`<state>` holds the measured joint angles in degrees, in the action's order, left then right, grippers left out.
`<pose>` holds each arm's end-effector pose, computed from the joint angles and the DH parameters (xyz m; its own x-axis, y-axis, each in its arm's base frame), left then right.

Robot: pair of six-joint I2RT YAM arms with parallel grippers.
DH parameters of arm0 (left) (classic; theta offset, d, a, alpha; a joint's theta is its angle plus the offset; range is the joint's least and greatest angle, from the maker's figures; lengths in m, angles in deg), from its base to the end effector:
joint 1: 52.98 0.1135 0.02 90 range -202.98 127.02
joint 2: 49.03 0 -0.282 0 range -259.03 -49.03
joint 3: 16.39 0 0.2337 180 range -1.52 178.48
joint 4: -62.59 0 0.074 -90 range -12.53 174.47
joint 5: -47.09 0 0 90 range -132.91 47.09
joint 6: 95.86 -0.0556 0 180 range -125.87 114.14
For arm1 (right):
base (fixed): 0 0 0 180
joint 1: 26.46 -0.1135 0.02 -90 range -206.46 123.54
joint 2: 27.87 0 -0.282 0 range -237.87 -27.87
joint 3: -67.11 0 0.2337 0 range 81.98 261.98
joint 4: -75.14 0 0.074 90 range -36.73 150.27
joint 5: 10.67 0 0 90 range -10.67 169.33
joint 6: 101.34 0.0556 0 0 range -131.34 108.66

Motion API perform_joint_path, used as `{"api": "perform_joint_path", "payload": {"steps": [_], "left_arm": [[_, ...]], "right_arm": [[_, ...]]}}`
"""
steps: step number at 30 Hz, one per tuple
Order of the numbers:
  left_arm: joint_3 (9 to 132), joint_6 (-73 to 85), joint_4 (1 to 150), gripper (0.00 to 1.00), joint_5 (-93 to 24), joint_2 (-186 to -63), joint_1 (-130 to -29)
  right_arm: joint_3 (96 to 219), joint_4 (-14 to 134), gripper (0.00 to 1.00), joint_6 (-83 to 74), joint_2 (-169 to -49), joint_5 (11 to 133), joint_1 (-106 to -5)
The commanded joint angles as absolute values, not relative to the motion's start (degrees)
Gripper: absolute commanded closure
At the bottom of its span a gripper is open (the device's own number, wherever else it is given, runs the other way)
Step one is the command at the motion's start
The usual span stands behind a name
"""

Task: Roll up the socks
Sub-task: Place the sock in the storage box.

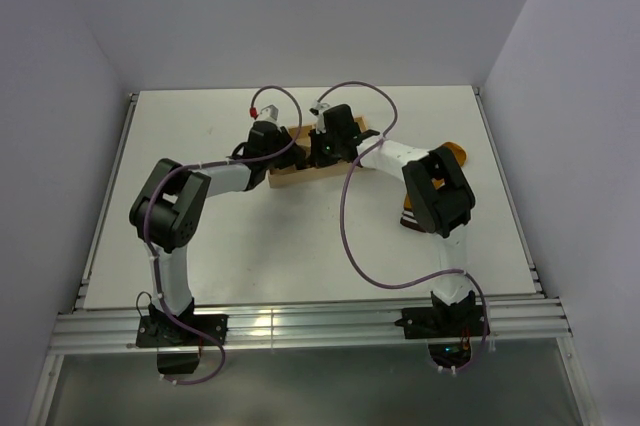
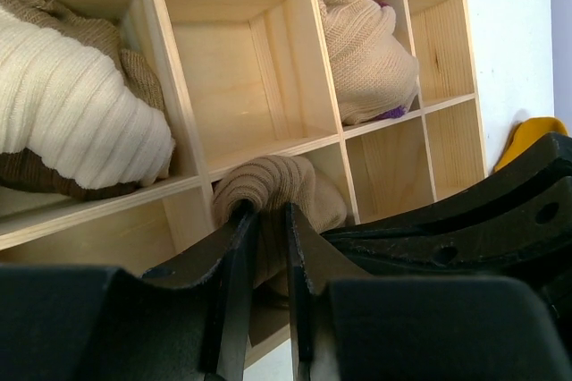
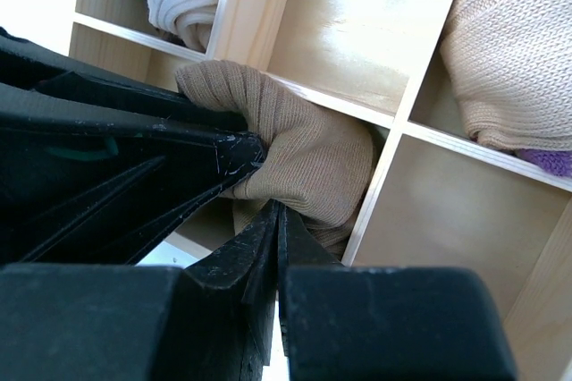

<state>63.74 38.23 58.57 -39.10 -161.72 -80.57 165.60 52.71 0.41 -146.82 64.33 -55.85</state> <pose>0.3878 -0.2068 0.1860 -0.6617 -0.4376 -0.6089 0.0744 0.7697 -0.6340 0.4016 0.2427 0.1917 -0.7108 -0.1746 -0.6814 -0.5051 0.8009 0.3217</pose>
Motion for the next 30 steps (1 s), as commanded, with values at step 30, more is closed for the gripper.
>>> {"api": "perform_joint_path", "payload": {"steps": [30], "left_arm": [[84.43, 32.37, 76.15, 0.73, -45.55, -176.82, -80.14]], "right_arm": [[145.98, 54.72, 0.64, 4.39, -108.04, 81.09, -48.35]]}}
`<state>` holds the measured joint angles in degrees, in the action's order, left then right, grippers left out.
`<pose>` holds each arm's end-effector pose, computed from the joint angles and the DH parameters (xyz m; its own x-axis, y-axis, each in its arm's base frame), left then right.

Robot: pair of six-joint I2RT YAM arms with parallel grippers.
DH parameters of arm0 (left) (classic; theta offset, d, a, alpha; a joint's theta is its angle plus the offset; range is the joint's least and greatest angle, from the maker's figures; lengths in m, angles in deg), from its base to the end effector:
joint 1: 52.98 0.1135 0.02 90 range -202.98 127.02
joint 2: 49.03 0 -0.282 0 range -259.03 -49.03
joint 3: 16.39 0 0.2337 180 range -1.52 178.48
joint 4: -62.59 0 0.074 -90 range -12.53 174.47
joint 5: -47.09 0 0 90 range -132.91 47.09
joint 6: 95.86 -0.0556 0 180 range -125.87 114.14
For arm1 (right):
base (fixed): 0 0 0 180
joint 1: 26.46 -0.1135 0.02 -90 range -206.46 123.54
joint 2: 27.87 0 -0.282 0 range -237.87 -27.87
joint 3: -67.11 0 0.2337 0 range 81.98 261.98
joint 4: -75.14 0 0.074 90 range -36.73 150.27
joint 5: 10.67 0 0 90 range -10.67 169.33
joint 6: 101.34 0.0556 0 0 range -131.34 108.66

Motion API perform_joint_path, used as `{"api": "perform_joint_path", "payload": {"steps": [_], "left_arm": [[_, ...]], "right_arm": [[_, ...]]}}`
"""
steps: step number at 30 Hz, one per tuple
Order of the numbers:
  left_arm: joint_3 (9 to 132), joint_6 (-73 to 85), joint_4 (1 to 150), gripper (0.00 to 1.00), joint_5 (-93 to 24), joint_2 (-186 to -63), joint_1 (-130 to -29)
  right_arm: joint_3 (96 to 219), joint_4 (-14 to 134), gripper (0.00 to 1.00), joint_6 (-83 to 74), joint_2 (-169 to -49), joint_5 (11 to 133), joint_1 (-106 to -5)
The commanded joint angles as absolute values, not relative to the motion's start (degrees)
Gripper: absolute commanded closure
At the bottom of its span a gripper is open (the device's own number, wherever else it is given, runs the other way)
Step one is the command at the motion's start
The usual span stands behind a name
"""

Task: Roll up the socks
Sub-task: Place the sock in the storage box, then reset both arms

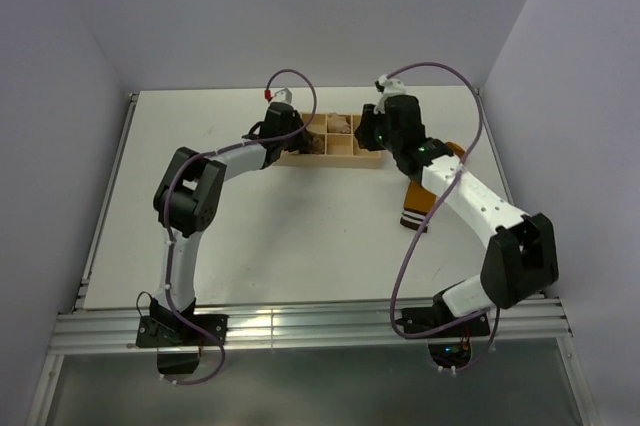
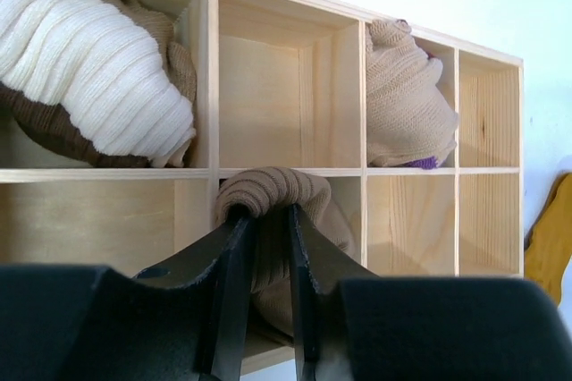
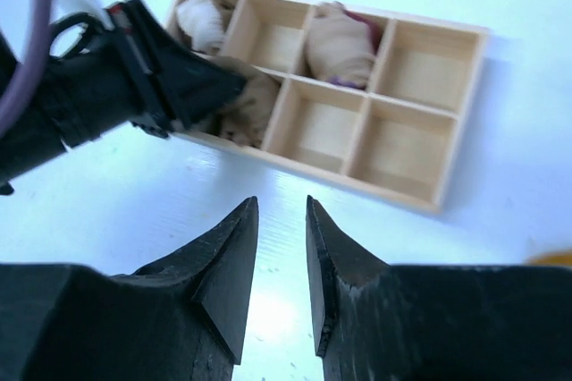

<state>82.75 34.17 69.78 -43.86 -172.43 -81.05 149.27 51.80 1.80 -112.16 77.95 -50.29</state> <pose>0.4406 -0.2339 0.1853 -0.6471 -0.3837 -0.6588 0.0546 0.8386 -0.5421 0.3127 0.1396 0.3297 -0.4794 0.0367 -0.8768 -0.3233 0.9215 0.2153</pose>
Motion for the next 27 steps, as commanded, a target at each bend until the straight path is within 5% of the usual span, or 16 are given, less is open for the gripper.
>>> {"api": "perform_joint_path", "payload": {"steps": [1, 8, 18, 25, 27], "left_arm": [[84.79, 32.37, 76.06, 0.72, -45.55, -176.74, -80.14], [78.56, 32.89, 72.46, 0.56, -45.99, -168.31, -80.14], [69.06, 33.16, 69.64, 0.49, -45.81, -147.40, -80.31], [65.99, 30.44, 74.30, 0.44, -50.55, -127.89, -80.31], [64.93, 28.60, 76.58, 0.33, -53.79, -121.41, -80.31]], "right_arm": [[144.92, 55.08, 0.63, 4.56, -105.15, 81.09, -47.91], [141.84, 51.92, 0.49, 2.46, -93.72, 85.57, -44.39], [142.37, 45.15, 0.27, -0.27, -78.78, 97.42, -43.07], [142.45, 42.16, 0.25, -1.58, -66.48, 105.60, -42.90], [142.45, 42.16, 0.25, -2.55, -63.65, 106.75, -42.98]]}}
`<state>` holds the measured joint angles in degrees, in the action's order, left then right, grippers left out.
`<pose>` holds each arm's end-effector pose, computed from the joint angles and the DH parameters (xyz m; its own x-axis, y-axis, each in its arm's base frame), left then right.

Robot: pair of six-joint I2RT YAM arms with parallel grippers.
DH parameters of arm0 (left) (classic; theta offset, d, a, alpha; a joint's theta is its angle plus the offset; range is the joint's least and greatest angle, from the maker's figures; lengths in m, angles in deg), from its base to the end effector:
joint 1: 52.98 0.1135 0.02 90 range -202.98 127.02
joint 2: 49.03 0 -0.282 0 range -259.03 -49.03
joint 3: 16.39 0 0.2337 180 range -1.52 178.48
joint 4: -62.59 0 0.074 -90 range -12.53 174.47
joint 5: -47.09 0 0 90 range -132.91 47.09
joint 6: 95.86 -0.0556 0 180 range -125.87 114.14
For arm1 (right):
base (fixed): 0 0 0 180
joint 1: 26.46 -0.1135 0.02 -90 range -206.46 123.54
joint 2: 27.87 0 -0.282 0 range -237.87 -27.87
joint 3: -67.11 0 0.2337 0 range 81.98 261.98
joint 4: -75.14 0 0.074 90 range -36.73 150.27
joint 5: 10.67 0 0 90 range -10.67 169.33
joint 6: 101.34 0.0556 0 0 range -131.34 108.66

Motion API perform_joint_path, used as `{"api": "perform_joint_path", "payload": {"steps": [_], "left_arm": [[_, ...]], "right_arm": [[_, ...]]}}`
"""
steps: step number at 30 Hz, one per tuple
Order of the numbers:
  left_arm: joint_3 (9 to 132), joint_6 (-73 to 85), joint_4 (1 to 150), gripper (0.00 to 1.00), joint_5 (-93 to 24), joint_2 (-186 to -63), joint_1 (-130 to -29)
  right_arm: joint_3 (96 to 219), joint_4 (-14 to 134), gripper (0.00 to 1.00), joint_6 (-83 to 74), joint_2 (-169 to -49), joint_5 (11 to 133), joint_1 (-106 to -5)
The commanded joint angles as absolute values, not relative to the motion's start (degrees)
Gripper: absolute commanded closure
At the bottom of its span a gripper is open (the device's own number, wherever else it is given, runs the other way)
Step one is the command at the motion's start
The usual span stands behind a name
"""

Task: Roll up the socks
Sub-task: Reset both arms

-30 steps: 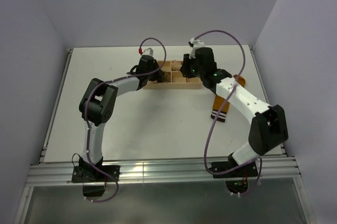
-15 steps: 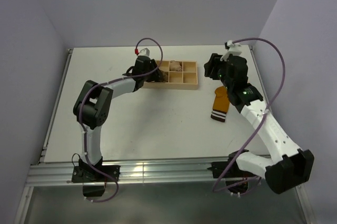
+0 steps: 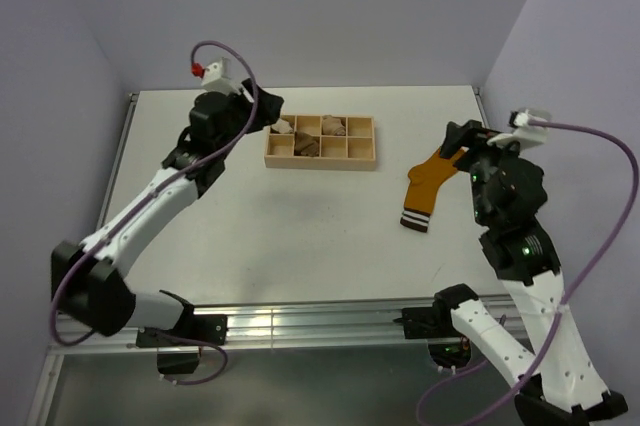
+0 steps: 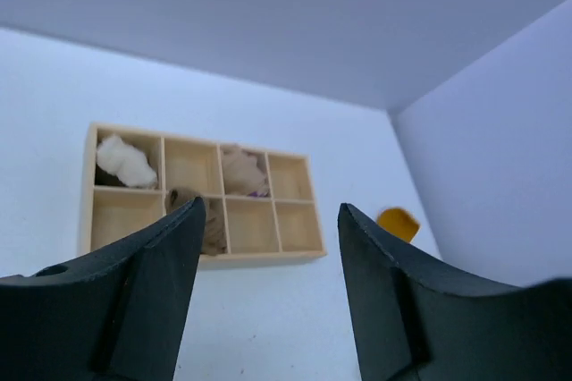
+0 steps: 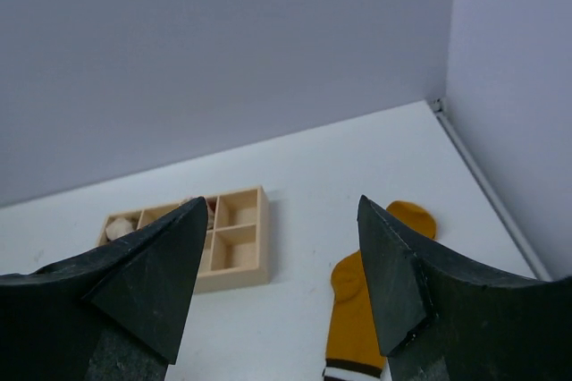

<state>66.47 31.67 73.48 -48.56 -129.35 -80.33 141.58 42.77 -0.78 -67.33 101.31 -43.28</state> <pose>0.2992 -0.1486 0.3831 -0.3281 -0.5128 -0.7933 0.2154 0.7771 -0.5914 0.1200 0.0145 0.4326 0.0598 0.1956 -0.9789 0.0800 0.9765 0.2000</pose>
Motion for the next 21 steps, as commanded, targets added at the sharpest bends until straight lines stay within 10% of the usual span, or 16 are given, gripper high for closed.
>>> {"api": "perform_joint_path", "payload": {"steps": [1, 8, 21], "left_arm": [[64.49, 26.85, 77.28, 0.32, -54.86, -119.19, -80.31], [65.02, 19.37, 85.37, 0.07, -64.61, -103.98, -80.31], [63.53, 9.87, 93.47, 0.00, -78.41, -85.69, -80.31]], "right_arm": [[142.71, 41.99, 0.25, -3.25, -61.46, 107.45, -42.90], [142.54, 41.02, 0.22, -6.07, -53.90, 108.34, -42.98], [138.24, 44.62, 0.19, -12.57, -44.66, 108.87, -43.07]]}}
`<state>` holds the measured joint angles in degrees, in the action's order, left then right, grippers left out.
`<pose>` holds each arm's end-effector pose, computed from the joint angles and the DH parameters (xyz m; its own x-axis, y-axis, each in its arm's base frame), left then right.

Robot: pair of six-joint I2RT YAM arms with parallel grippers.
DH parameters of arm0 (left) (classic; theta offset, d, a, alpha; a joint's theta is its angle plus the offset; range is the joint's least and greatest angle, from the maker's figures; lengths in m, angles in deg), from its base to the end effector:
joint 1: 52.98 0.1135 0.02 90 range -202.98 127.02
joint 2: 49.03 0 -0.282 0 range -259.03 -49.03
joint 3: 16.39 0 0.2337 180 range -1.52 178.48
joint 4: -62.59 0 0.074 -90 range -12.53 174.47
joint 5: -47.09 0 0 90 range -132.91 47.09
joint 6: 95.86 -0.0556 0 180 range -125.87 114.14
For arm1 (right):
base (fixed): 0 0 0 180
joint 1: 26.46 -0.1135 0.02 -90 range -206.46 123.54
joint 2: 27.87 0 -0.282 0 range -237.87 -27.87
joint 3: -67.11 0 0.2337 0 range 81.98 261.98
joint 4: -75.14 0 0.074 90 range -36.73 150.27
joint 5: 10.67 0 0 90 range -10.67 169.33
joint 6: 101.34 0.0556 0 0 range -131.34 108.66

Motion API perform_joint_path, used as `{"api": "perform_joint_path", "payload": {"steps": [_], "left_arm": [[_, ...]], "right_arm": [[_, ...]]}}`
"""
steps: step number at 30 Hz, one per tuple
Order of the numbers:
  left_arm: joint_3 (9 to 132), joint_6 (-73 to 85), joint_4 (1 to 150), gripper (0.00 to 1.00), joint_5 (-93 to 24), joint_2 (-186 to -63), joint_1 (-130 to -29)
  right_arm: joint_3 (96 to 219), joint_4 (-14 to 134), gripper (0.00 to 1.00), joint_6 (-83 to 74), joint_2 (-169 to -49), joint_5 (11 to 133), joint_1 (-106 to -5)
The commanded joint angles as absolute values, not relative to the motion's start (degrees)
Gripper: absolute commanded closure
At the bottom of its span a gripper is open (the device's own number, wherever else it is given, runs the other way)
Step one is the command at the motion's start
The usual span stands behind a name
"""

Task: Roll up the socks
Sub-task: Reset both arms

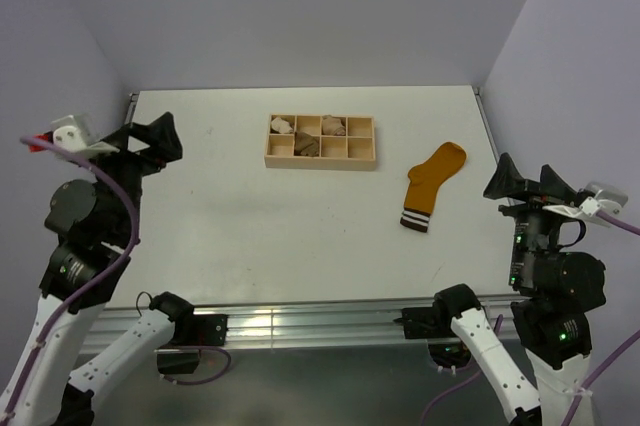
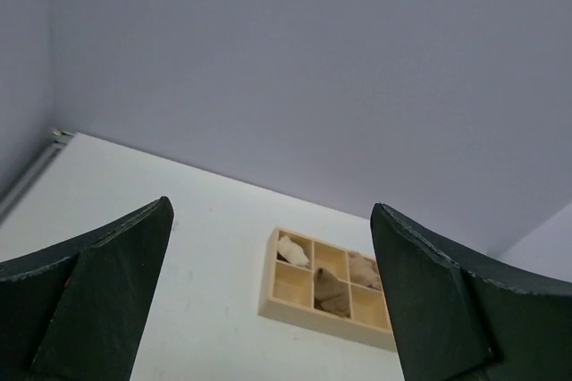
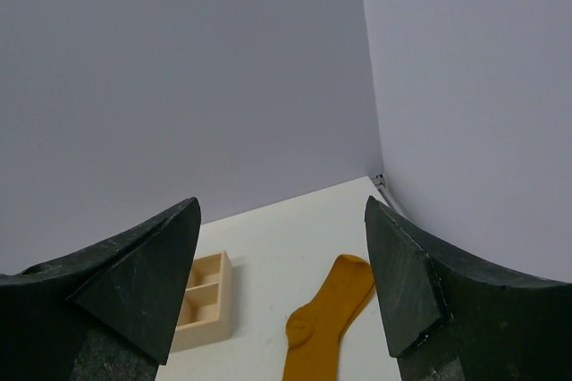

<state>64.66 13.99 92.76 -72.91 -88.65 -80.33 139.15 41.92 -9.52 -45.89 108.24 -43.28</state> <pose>0.0996 -0.0202 0.4718 0.1759 -0.4221 -0.8893 0.0234 0.9050 -0.4249 0.0114 -0.0246 0.4334 0.3454 0.1335 -0.9289 0.1684 0.9650 0.2013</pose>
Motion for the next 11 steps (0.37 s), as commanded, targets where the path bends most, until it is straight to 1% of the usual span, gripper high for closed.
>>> {"api": "perform_joint_path", "payload": {"steps": [1, 4, 11], "left_arm": [[62.39, 9.17, 92.85, 0.01, -79.03, -85.16, -80.31], [60.89, 8.38, 90.83, 0.00, -80.18, -83.58, -80.31], [60.89, 8.20, 89.95, 0.01, -79.65, -84.71, -80.31]], "right_arm": [[137.97, 45.14, 0.19, -13.01, -44.48, 108.95, -42.98], [137.88, 45.41, 0.19, -13.28, -44.48, 108.78, -43.07], [137.36, 45.59, 0.19, -13.01, -44.57, 108.07, -43.07]]}}
